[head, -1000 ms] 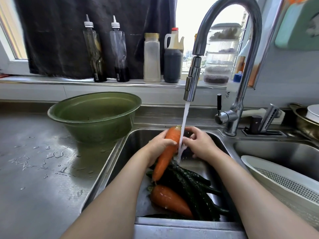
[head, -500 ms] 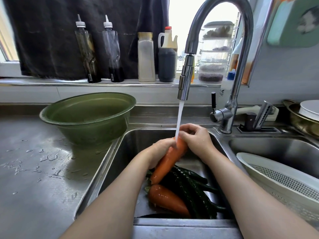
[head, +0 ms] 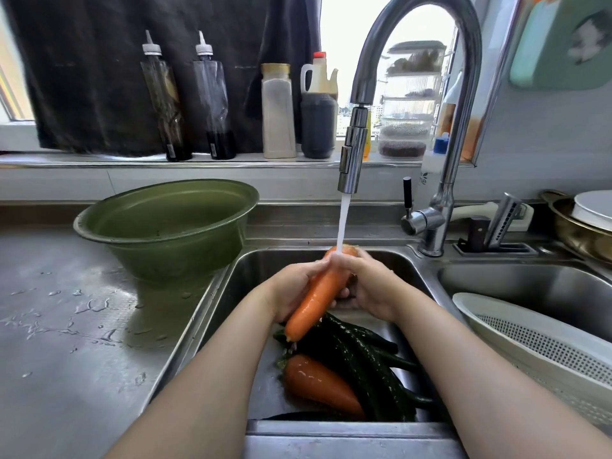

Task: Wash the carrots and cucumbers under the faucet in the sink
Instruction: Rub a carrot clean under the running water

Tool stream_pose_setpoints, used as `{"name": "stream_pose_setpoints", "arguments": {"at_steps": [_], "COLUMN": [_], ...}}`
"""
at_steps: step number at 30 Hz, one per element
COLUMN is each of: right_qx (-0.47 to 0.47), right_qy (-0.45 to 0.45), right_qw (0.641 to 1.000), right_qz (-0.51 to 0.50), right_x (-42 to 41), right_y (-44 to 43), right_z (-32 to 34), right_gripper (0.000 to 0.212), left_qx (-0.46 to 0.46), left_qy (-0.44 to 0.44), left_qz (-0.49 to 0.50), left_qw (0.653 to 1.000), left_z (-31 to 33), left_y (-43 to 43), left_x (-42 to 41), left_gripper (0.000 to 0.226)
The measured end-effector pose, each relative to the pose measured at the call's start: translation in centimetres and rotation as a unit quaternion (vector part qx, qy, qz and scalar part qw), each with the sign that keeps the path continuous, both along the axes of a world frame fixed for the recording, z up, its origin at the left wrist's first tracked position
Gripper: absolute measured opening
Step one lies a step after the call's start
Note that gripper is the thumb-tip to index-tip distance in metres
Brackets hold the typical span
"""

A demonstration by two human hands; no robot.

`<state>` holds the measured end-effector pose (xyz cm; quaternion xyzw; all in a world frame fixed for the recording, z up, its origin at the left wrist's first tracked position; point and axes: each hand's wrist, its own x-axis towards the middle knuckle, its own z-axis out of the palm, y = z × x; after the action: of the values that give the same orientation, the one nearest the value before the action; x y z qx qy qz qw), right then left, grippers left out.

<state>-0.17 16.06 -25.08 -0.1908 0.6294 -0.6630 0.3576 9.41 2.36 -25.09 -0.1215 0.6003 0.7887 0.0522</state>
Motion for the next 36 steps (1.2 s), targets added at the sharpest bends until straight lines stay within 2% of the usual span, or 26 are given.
{"name": "stream_pose_setpoints", "arguments": {"at_steps": [4,7,11,12,15,17,19,21,23,25,26,28,29,30,33,36], "right_qx": [0.066,0.076,0.136,0.129,0.075,0.085,0.088,0.108,0.143,0.192,0.243,0.344,0.341,0.294,0.122,0.022], "right_qy": [0.089,0.081,0.178,0.176,0.091,0.104,0.101,0.072,0.023,0.001,0.045,0.201,0.259,0.278,0.240,0.160], "right_qw": [0.992,0.989,0.962,0.965,0.992,0.990,0.989,0.986,0.980,0.973,0.962,0.913,0.901,0.913,0.963,0.987], "right_qz": [-0.060,-0.095,-0.159,-0.146,-0.048,-0.029,-0.063,-0.107,-0.134,-0.130,-0.114,-0.090,-0.077,-0.057,0.011,0.008], "right_x": [-0.3,-0.2,-0.7,-0.8,-0.1,0.2,0.1,-0.4,-1.2,-1.9,-2.2,-2.6,-2.4,-2.1,0.1,0.7], "right_y": [-0.1,-0.1,0.1,0.2,0.7,0.7,0.3,0.1,0.3,0.6,0.9,1.2,1.0,0.7,-0.6,-0.6], "right_z": [0.2,0.6,0.9,0.8,0.6,0.4,0.4,0.3,0.0,-0.7,-1.0,-1.2,-1.1,-1.0,-0.3,-0.4], "right_gripper": [0.038,0.044,0.049,0.047,0.035,0.032,0.029,0.036,0.042,0.046,0.049,0.043,0.036,0.031,0.026,0.042], "left_qx": [-0.002,-0.013,-0.070,-0.090,-0.159,-0.174,-0.135,-0.091,-0.043,0.013,0.025,0.012,-0.008,-0.036,-0.081,-0.078], "left_qy": [-0.023,-0.020,-0.025,-0.029,-0.069,-0.091,-0.107,-0.108,-0.081,-0.049,-0.034,-0.012,-0.005,0.002,0.037,0.089], "left_qz": [-0.021,-0.076,-0.068,-0.064,-0.074,-0.082,-0.074,-0.048,-0.003,0.037,0.047,0.068,0.085,0.104,0.140,0.138], "left_qw": [1.000,0.997,0.995,0.993,0.982,0.977,0.982,0.989,0.996,0.998,0.998,0.998,0.996,0.994,0.986,0.983], "left_z": [0.5,0.8,0.9,1.0,1.3,1.2,1.2,1.6,1.9,2.1,2.0,1.8,1.7,1.5,0.9,0.6], "left_y": [-0.6,-1.1,-1.2,-1.4,-1.3,-1.2,-1.2,-1.3,-1.8,-2.1,-2.1,-1.7,-1.3,-1.0,0.4,1.4], "left_x": [0.6,0.9,1.1,1.2,1.7,1.7,1.5,1.6,1.9,1.9,1.8,1.3,1.0,0.6,-0.4,-0.9], "left_gripper": [0.032,0.042,0.048,0.050,0.056,0.066,0.063,0.046,0.030,0.031,0.030,0.026,0.029,0.035,0.042,0.036]}}
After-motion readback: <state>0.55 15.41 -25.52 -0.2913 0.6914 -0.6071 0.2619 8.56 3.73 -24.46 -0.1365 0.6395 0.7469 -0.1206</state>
